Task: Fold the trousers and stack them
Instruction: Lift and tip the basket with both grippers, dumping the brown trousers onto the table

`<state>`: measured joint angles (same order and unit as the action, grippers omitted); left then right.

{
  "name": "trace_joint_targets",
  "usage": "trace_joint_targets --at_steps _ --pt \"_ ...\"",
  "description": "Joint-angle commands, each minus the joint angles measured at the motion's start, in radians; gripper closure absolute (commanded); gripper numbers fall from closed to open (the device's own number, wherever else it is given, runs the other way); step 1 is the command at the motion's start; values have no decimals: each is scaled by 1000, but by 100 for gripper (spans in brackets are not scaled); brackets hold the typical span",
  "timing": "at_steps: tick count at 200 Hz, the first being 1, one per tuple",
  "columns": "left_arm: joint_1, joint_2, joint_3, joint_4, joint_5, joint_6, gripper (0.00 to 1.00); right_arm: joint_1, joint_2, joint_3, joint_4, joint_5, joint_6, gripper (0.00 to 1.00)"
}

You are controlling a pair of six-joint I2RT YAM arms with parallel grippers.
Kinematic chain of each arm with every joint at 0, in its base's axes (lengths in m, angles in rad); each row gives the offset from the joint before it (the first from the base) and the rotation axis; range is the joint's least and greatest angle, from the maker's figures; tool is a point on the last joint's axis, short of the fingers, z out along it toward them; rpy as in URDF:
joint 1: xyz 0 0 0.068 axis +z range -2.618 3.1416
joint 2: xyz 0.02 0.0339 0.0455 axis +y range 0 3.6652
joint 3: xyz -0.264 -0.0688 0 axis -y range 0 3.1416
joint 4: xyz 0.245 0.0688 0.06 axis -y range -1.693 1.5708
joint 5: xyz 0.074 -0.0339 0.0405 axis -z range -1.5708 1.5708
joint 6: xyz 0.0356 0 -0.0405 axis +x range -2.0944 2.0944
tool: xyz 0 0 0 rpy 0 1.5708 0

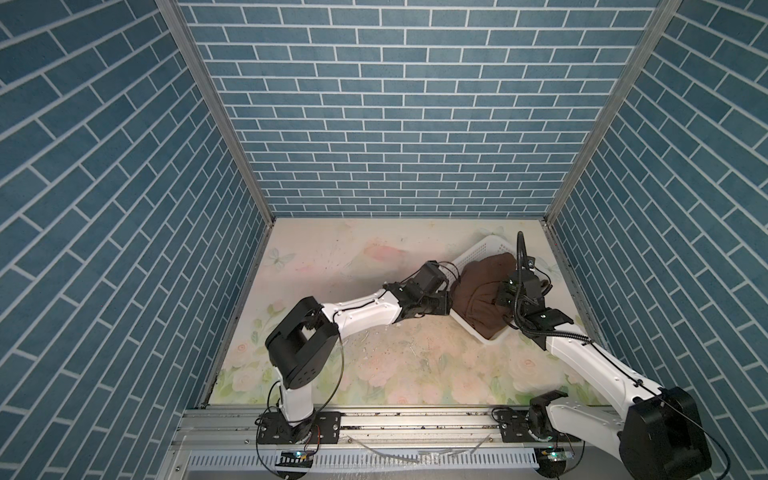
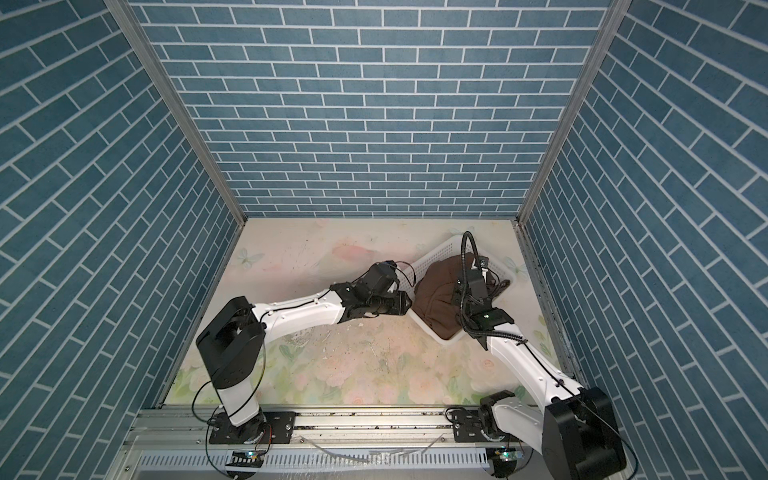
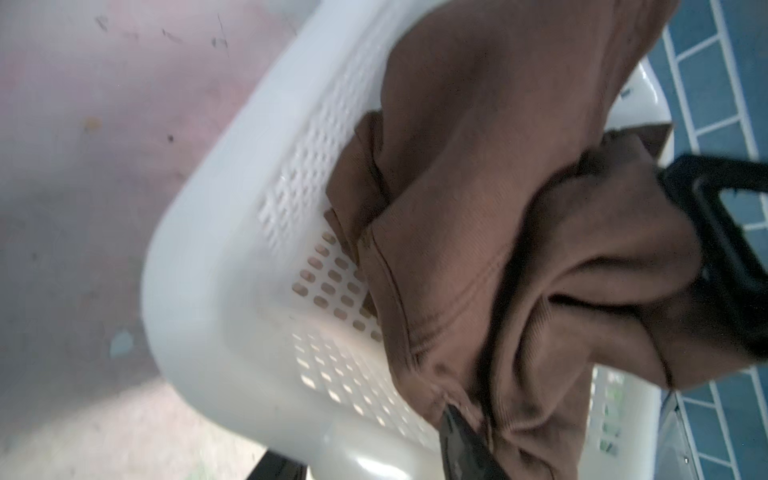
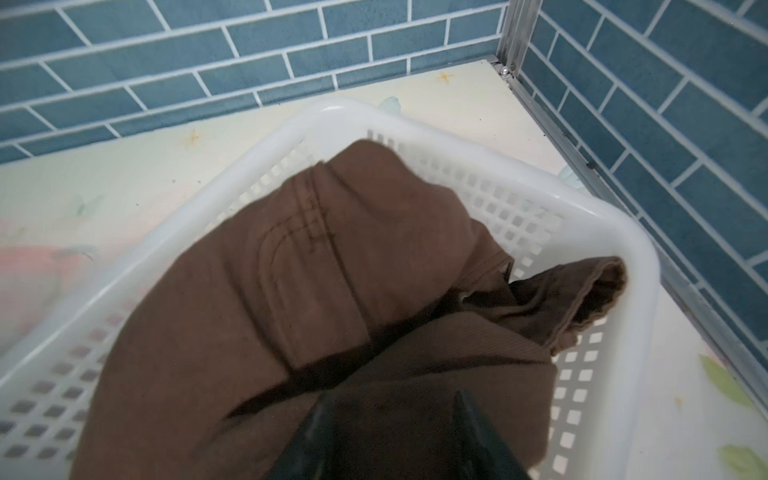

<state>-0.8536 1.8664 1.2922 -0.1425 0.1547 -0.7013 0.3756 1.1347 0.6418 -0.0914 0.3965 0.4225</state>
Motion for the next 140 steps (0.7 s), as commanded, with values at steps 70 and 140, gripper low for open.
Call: trace_joint_targets --at_steps 70,140 --pt "159 -217 -118 -60 24 31 45 -30 347 180 -28 -226 15 1" --pt "256 -601 -377 -176 -66 29 46 -115 574 454 -11 -347 64 92"
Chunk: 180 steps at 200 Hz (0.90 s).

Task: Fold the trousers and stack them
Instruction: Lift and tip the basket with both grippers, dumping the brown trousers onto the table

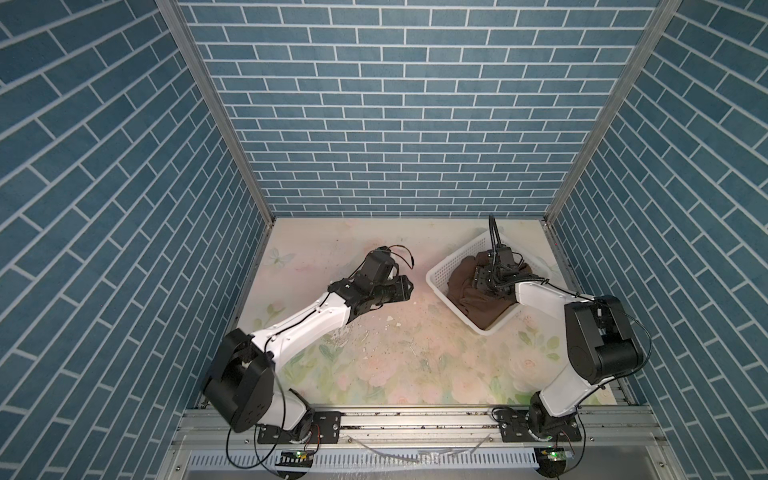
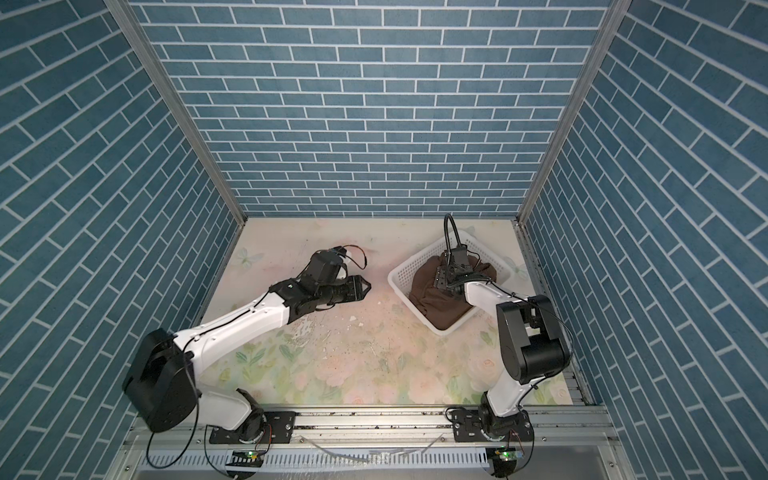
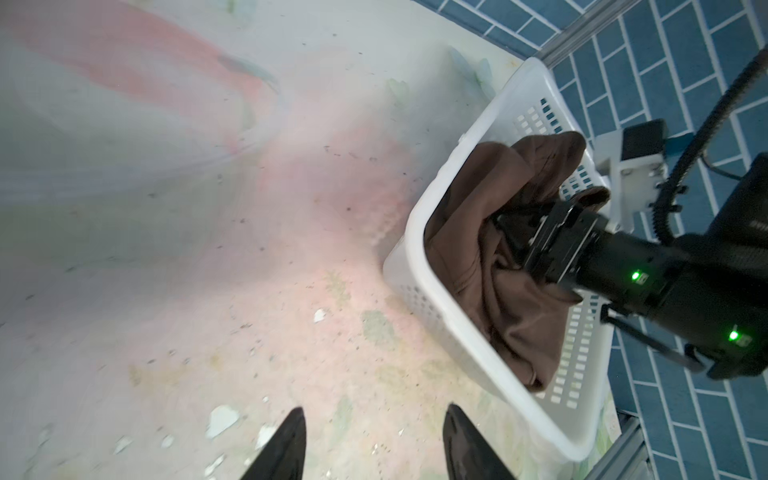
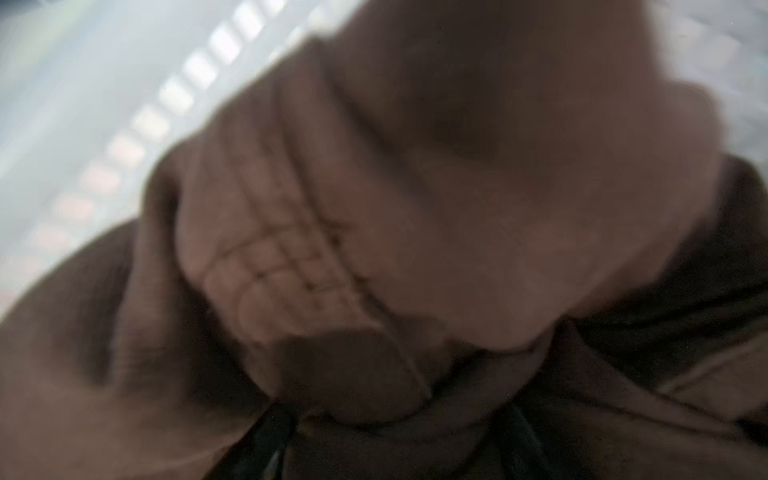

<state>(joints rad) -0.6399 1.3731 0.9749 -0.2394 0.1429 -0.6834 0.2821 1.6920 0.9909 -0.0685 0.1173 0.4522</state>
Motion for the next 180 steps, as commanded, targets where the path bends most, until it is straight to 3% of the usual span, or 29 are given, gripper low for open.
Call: trace_joint_targets --at_steps 1,5,54,80,103,112,141,180 --pt "45 -113 -63 -81 -56 10 46 -21 16 111 -37 -65 32 94" --pt "55 -135 -74 -90 -60 9 46 -21 10 132 -51 -58 21 100" --pt "153 -390 -161 -191 -177 4 29 30 -142 356 -159 59 -66 100" --pt "186 -492 -199 -204 -234 -38 27 185 -191 482 -164 158 -204 100" --pt "202 -527 -206 -208 -240 -64 8 362 -188 605 -147 220 -331 100" --pt "205 -536 -201 -227 -261 -81 1 419 -184 643 -137 215 -360 100" --pt "210 -555 -217 -229 -292 -115 1 566 -133 752 -134 129 -395 100" --pt "216 -550 -183 -268 -282 -106 1 660 -38 818 -163 15 -405 100"
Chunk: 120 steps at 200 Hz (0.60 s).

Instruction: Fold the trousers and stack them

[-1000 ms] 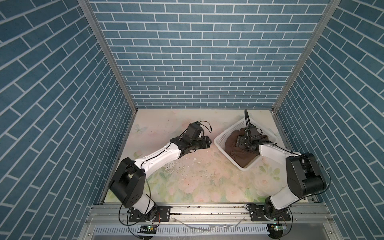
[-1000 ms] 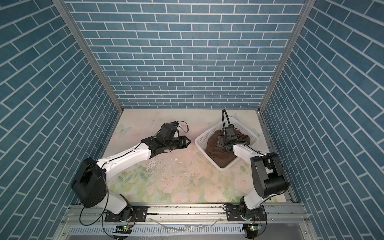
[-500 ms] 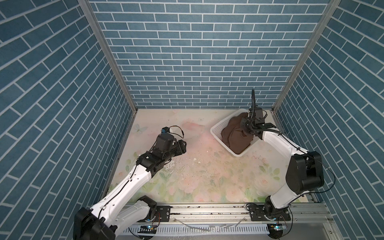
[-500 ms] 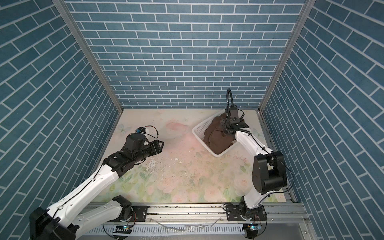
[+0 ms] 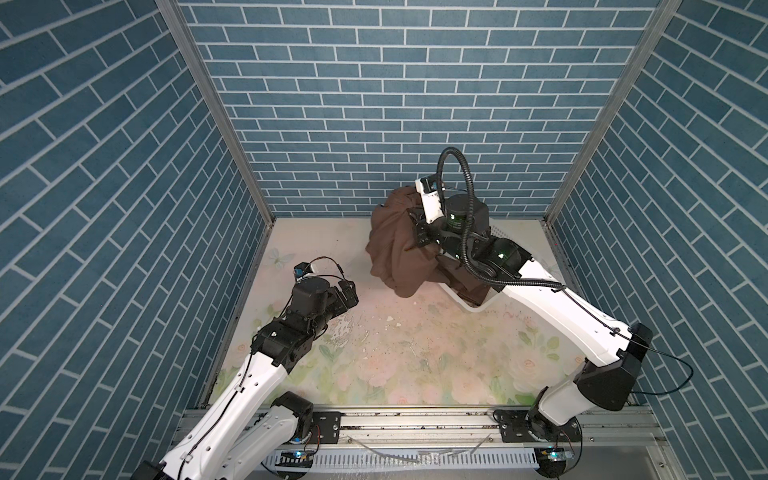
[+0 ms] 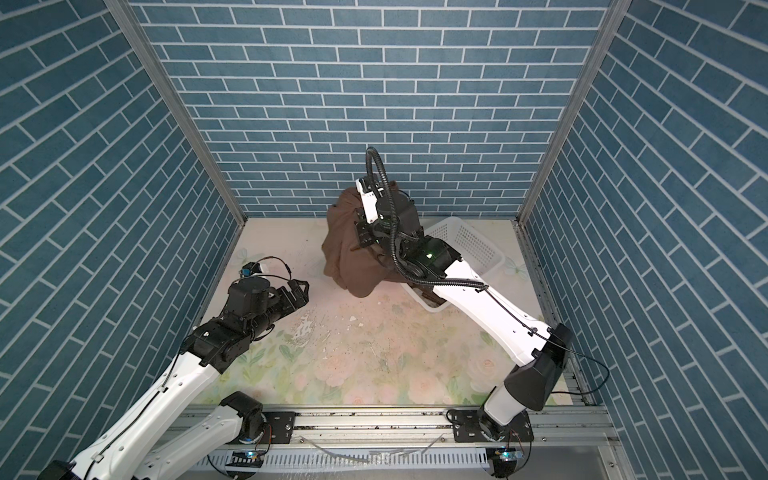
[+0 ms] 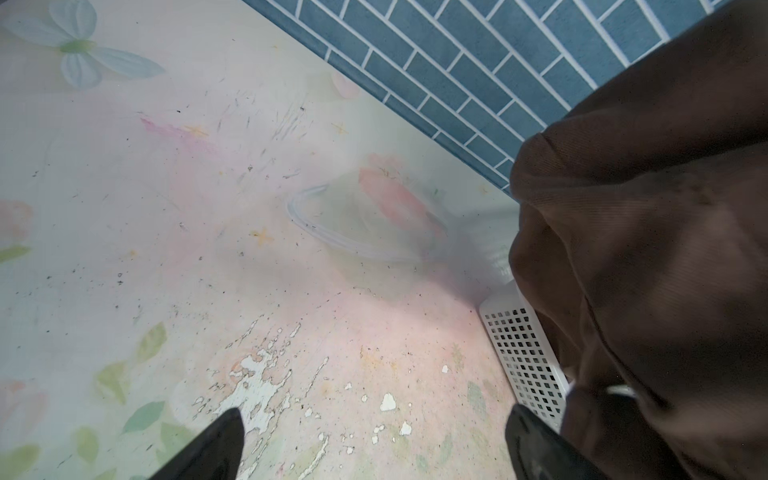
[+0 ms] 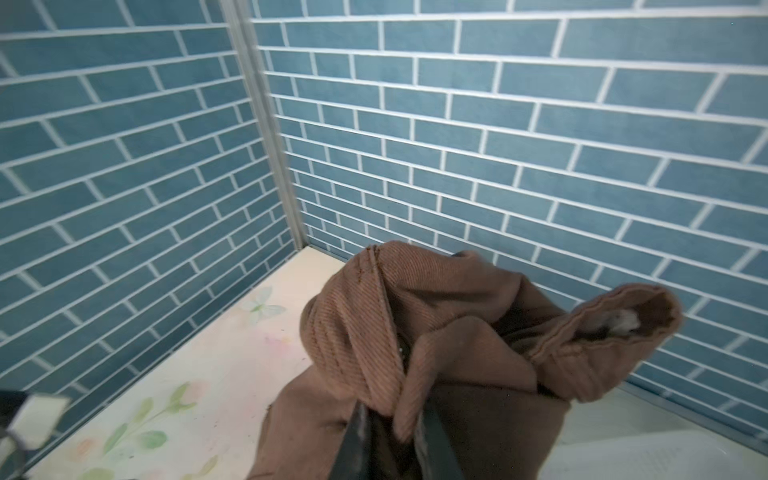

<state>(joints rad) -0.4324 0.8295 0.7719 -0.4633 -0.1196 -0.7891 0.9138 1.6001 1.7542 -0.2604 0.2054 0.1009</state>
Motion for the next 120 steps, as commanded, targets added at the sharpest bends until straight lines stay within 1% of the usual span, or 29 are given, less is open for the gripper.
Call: trace_joint_targets --at_steps 1,8,14,27,28,29,34,44,57,67,84,98,120 --pt "8 -7 20 -45 -20 -1 1 29 57 54 27 -75 -52 100" --pt "9 -13 17 -47 -26 -3 1 31 71 50 15 -97 -40 100" --pt "10 -16 10 -50 -34 -9 1 31 84 45 -1 -121 -36 94" --pt "12 -18 -5 -47 -34 -15 1 31 107 32 -34 -147 -37 76" --pt "12 -18 -7 -48 -34 -16 1 31 109 31 -39 -148 -37 73" --pt "12 -18 -8 -49 -34 -19 1 31 109 31 -39 -148 -37 73" --pt "14 -15 -12 -52 -34 -26 1 31 117 30 -54 -149 -38 66" --pt "14 -13 -24 -47 -25 -30 1 31 124 25 -79 -142 -48 51" --pt "17 -2 -30 -46 -20 -36 1 28 118 2 -93 -92 -60 40" --pt "17 9 -36 -42 -16 -39 1 23 104 -28 -95 -44 -67 36" --pt "15 42 -50 -15 7 -39 0 -4 71 -83 -99 8 -52 34" --pt "17 76 -66 24 44 -39 1 -48 37 -127 -112 10 -11 34" --pt "15 135 -71 77 98 -34 1 -149 -15 -182 -137 -8 66 32"
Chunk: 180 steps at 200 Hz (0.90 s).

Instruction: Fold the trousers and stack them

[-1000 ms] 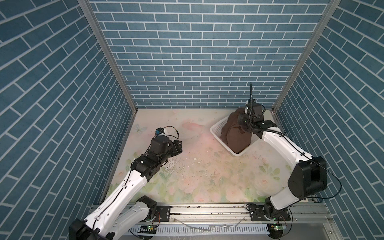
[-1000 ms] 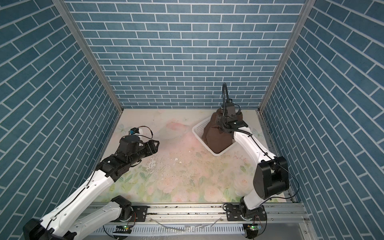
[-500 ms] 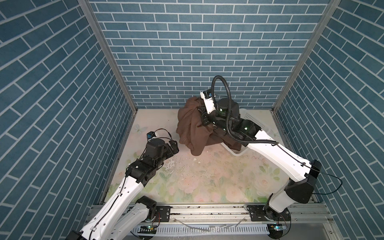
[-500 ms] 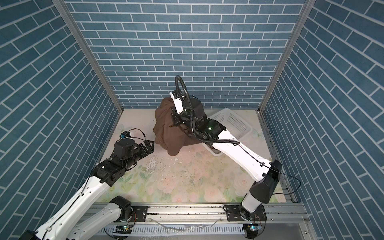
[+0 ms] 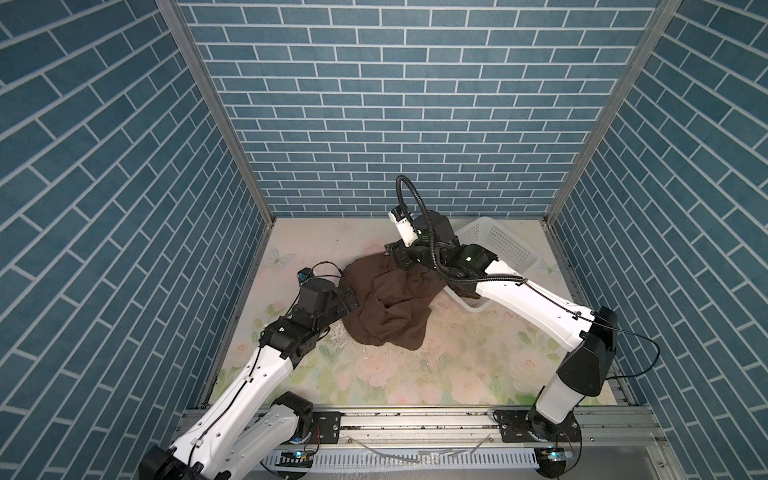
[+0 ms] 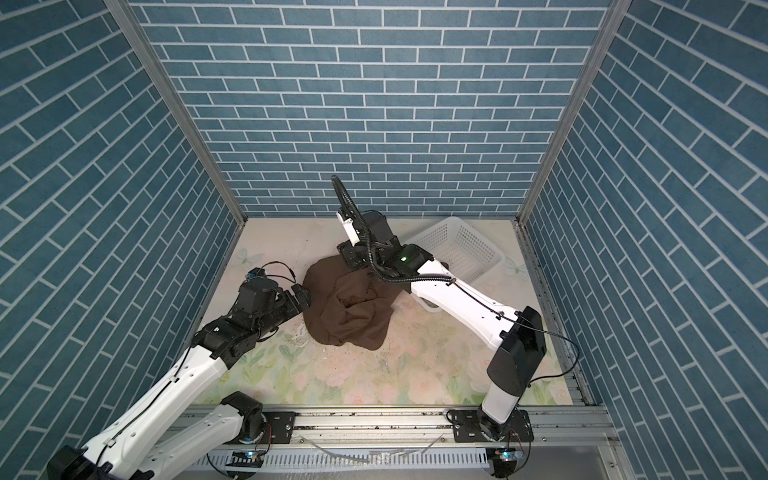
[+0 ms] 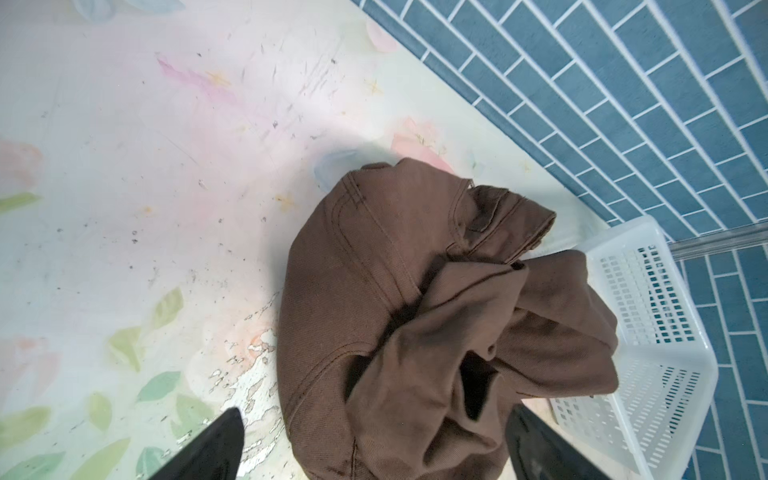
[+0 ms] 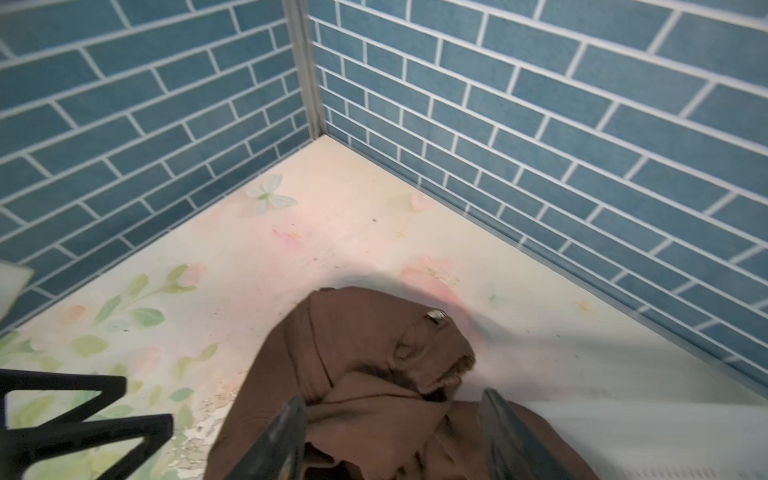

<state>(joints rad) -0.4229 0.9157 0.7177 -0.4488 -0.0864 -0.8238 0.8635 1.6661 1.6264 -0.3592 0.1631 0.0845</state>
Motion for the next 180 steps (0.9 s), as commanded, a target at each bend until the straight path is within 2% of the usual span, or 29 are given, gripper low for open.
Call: trace_joint_targets --at_steps 1,34,63,82,105,133,161,180 --pt "6 51 -16 64 67 3 1 -104 -83 -55 -40 34 86 32" --pt "6 138 22 88 114 35 1 -291 -127 -114 -119 -60 248 23" --pt "6 218 67 103 156 60 1 -433 -110 -111 -275 -47 319 8" --pt "6 267 91 116 183 70 2 -545 -108 -170 -279 -151 368 5" --pt "6 315 95 146 185 66 1 -652 -97 -280 -204 -293 430 5" --pt "7 390 115 178 203 64 1 -687 0 -324 -147 -409 436 7" --pt "6 471 141 209 256 58 7 -685 166 -244 -122 -555 440 11" --pt "7 505 143 235 274 47 8 -681 258 -192 -121 -577 453 12"
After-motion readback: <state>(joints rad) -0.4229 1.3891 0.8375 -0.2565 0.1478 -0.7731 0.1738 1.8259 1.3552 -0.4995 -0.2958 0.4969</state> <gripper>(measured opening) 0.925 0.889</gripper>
